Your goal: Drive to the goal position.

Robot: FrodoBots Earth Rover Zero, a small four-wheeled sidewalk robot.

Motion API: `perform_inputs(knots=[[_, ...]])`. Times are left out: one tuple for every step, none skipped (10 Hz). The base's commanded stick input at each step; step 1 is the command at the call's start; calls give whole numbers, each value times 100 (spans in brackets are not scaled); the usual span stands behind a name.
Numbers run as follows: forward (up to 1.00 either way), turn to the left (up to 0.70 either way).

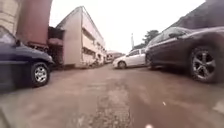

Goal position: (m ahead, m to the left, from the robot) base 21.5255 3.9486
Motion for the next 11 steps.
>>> perform_inputs(knots=[[100,-28],[100,-28],[100,-28],[100,-28],[100,-28],[100,-11],[100,10],[100,12],[100,12],[100,12],[100,12]])
